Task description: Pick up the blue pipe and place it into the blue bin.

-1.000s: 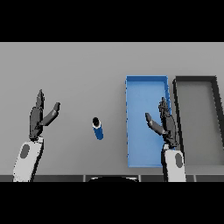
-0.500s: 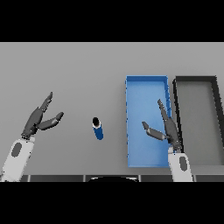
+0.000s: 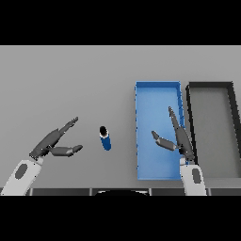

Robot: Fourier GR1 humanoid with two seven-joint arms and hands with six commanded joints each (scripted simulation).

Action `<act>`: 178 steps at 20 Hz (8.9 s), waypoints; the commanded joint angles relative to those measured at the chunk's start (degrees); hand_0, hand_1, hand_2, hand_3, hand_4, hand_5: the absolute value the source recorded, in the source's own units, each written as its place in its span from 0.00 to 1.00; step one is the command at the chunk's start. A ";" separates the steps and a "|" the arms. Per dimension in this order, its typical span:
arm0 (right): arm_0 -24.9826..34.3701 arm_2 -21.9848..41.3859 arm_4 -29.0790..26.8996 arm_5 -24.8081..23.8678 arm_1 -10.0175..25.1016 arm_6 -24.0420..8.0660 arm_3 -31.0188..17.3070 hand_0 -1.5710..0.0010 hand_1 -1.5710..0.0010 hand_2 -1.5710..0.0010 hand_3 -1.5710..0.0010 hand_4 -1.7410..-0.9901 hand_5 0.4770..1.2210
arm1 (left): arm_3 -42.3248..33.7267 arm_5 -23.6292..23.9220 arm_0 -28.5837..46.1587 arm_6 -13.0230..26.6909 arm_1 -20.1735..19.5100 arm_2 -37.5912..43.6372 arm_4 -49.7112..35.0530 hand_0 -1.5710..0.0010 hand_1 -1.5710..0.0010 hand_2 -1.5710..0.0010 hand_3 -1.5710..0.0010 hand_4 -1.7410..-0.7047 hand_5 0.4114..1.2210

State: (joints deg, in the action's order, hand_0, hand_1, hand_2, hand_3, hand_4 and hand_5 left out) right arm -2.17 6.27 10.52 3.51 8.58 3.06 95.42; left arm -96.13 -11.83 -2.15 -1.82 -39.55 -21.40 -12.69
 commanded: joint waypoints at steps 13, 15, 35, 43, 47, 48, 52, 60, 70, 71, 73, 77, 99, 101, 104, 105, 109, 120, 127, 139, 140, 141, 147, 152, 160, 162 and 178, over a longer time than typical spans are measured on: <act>-1.01 0.06 -0.59 0.42 -0.24 -0.28 1.25 1.00 1.00 1.00 1.00 0.71 0.11 | 4.30 1.09 -4.77 0.57 12.79 -10.10 8.58 1.00 1.00 1.00 1.00 0.58 0.09; -0.87 -0.22 -0.78 0.49 -0.05 -0.56 1.09 1.00 1.00 1.00 1.00 0.71 0.10 | 7.54 1.48 -5.66 0.36 15.14 -10.30 8.93 1.00 1.00 1.00 1.00 0.59 0.09; -1.23 -0.73 -0.33 0.18 0.47 0.17 0.41 1.00 1.00 1.00 1.00 0.75 0.11 | 17.45 2.29 -7.99 -6.45 28.68 -10.78 6.30 0.24 0.19 0.17 0.20 0.12 0.86; -1.10 -0.63 -0.16 0.30 0.61 -0.51 0.41 1.00 1.00 1.00 1.00 0.78 0.10 | 13.78 4.75 -8.36 -8.73 30.10 -11.23 8.44 0.04 0.03 0.03 0.03 0.24 0.98; -0.93 -0.38 1.26 -0.47 0.82 -0.81 0.22 1.00 1.00 1.00 1.00 0.80 0.10 | 10.53 4.63 -9.08 -9.77 32.45 -11.28 8.49 0.02 0.01 0.01 0.01 0.25 0.99; -0.83 -0.33 1.05 -0.26 0.69 -0.90 0.13 1.00 1.00 1.00 1.00 0.80 0.11 | 9.80 4.63 -9.63 -8.60 32.65 -11.22 8.81 0.01 0.01 0.01 0.01 0.26 0.99; -0.91 -0.69 1.28 -0.04 1.62 0.03 -0.17 1.00 1.00 1.00 1.00 0.82 0.12 | 7.58 3.43 -12.15 -4.87 32.75 -10.34 9.05 0.01 0.00 0.00 0.00 0.26 1.00; -3.46 -0.15 3.03 -2.24 0.53 0.77 1.71 1.00 1.00 1.00 1.00 0.82 0.14 | 6.21 0.83 -11.76 -2.28 34.01 -9.92 9.77 0.00 0.00 0.00 0.00 0.26 1.00; -2.36 -2.45 -10.16 5.82 3.21 5.28 10.47 1.00 0.99 0.99 1.00 0.76 0.16 | 5.89 -1.51 -10.84 -2.44 34.76 -8.23 11.93 0.00 0.00 0.00 0.00 0.26 1.00; -1.43 -1.55 -10.77 7.41 4.51 3.04 12.24 1.00 0.99 0.99 1.00 0.77 0.15 | 5.64 -1.73 -10.54 -2.25 34.93 -8.28 12.14 0.00 0.00 0.00 0.00 0.26 1.00; 0.81 -0.42 -13.76 11.04 7.21 -1.19 15.49 1.00 1.00 0.99 1.00 0.76 0.14 | 4.85 -1.94 -10.22 -2.10 34.90 -7.86 12.57 0.00 0.00 0.00 0.00 0.26 1.00; 4.26 4.01 -15.48 15.67 11.53 -7.89 23.14 1.00 1.00 1.00 1.00 0.71 0.08 | 4.41 -2.74 -9.58 -1.41 35.48 -7.67 13.40 0.00 0.00 0.00 0.00 0.26 1.00; 29.25 17.44 -21.28 25.27 2.80 -24.91 10.58 0.89 0.85 0.84 0.91 0.65 0.06 | 5.87 -9.61 -9.84 -1.03 39.49 -3.69 14.92 0.00 0.00 0.00 0.00 0.22 1.00; 31.11 17.54 -21.56 25.57 1.71 -26.74 9.27 0.60 0.58 0.58 0.68 0.48 0.06 | 5.99 -9.69 -9.38 0.54 39.84 -3.23 14.24 0.00 0.00 0.03 0.27 0.14 1.00; 30.94 17.65 -21.66 26.33 0.80 -23.98 7.57 0.31 0.30 0.30 0.43 0.27 0.17 | 5.93 -10.34 -9.31 -0.11 39.53 -2.97 15.27 0.00 0.00 0.01 0.22 0.07 1.00; 31.03 17.24 -23.08 26.06 0.06 -23.60 7.63 0.25 0.24 0.24 0.34 0.30 0.26 | 6.02 -10.38 -9.32 -0.08 40.18 -3.18 15.31 0.00 0.00 0.01 0.19 0.06 1.00; 29.65 17.96 -20.15 25.82 -0.89 -18.22 7.99 0.10 0.10 0.10 0.14 0.36 0.70 | 6.35 -10.65 -9.97 -0.35 41.04 -2.71 16.36 0.00 0.00 0.01 0.13 0.02 1.00; 26.31 16.96 -20.97 24.75 -5.77 -23.58 10.40 0.01 0.01 0.01 0.01 0.33 0.97 | 6.49 -10.73 -9.77 -2.22 41.26 -1.79 19.36 0.25 0.30 0.32 0.46 0.22 1.00; 25.61 15.17 -18.31 26.53 -8.22 -23.54 10.57 0.00 0.00 0.00 0.00 0.32 0.99 | 7.24 -16.23 -10.08 -0.10 40.51 -0.21 21.37 0.84 0.85 0.86 0.89 0.66 0.62; 27.92 10.00 -21.29 27.35 -13.33 -26.31 11.34 0.00 0.00 0.00 0.00 0.33 1.00 | 8.07 -13.79 -8.90 7.12 41.97 0.07 21.59 0.99 0.99 0.99 0.99 0.74 0.12; 29.36 8.76 -23.56 27.23 -13.58 -29.15 11.69 0.00 0.00 0.00 0.00 0.33 1.00 | 7.49 -13.59 -8.57 7.59 42.07 -0.19 21.61 0.99 0.99 0.99 0.99 0.75 0.11; 30.50 7.64 -26.68 26.27 -13.94 -31.36 12.77 0.00 0.00 0.00 0.00 0.33 1.00 | 8.02 -13.90 -9.09 7.69 41.15 0.65 21.44 0.99 0.99 0.99 1.00 0.74 0.10; 47.13 -3.32 -39.29 17.16 -9.72 -37.66 10.12 0.00 0.00 0.00 0.00 0.33 1.00 | 7.30 -14.11 -8.69 7.41 41.18 0.08 21.52 1.00 1.00 1.00 1.00 0.76 0.08; 54.90 -12.86 -36.42 13.41 -3.61 -35.41 3.93 0.00 0.00 0.00 0.00 0.32 1.00 | 5.37 -14.19 -7.71 6.77 40.30 -0.17 21.64 1.00 1.00 1.00 1.00 0.76 0.07; 48.29 -19.39 -25.62 13.99 0.05 -36.18 -2.38 0.00 0.00 0.00 0.00 0.32 1.00 | 5.46 -14.14 -8.01 7.62 39.57 0.92 21.26 1.00 1.00 1.00 1.00 0.77 0.07; 44.83 -19.66 -23.87 14.29 -0.51 -37.95 -2.16 0.00 0.00 0.00 0.00 0.32 1.00 | 5.43 -14.03 -7.96 6.76 39.57 0.74 21.50 1.00 1.00 1.00 1.00 0.77 0.06; 25.12 -1.35 -28.70 -4.90 11.53 -37.70 -13.88 0.00 0.00 0.00 0.49 0.17 1.00 | 6.28 -12.32 -8.71 4.93 39.42 1.04 23.22 1.00 1.00 1.00 1.00 0.79 0.09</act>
State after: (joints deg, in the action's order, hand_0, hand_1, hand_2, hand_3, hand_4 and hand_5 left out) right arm 22.97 4.89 -18.17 -1.27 20.15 -34.40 81.56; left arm -89.85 -24.15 -10.85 3.12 -0.13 -20.36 10.53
